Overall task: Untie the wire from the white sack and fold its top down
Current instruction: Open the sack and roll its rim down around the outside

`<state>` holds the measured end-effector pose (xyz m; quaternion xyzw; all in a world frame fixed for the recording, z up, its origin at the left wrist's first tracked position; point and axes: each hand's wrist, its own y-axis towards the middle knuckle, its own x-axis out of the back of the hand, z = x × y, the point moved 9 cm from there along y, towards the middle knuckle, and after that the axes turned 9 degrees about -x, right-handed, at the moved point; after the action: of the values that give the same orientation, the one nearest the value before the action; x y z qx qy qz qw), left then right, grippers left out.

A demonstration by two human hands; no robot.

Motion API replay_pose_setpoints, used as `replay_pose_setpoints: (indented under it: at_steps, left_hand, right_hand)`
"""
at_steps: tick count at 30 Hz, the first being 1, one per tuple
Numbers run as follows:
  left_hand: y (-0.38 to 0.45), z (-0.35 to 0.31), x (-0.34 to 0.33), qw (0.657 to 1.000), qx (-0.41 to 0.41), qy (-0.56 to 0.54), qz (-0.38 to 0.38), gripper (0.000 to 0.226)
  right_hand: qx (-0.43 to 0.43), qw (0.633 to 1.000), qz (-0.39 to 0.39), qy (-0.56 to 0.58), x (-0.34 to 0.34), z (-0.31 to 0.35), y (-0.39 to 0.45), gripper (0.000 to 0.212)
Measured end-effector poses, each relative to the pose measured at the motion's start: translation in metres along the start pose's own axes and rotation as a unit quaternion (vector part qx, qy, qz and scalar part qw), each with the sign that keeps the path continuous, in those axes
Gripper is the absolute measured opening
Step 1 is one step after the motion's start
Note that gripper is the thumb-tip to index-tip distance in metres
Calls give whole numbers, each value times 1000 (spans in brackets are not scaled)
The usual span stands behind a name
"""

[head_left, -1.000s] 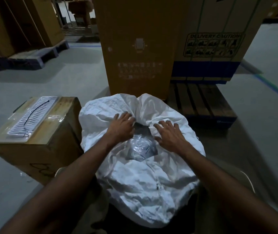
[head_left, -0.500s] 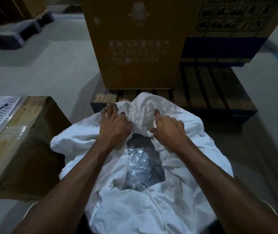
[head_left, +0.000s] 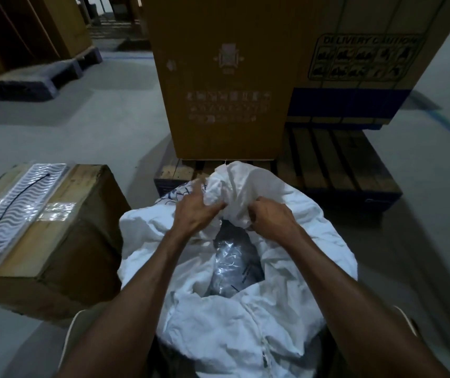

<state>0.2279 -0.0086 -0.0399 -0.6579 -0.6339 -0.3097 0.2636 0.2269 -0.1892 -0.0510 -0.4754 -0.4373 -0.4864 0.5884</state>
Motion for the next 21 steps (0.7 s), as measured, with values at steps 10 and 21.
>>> replay_pose_setpoints:
  at_steps: [10, 21]
  left_hand:
    - [-108, -43, 14, 953, -196, 221, 68, 55]
    - [-154, -21, 48, 974, -191, 117, -30, 56]
  right_hand:
    - [19, 976, -217, -20, 55, 0, -89, 63]
    - [128, 978, -162, -42, 47, 34, -164, 24]
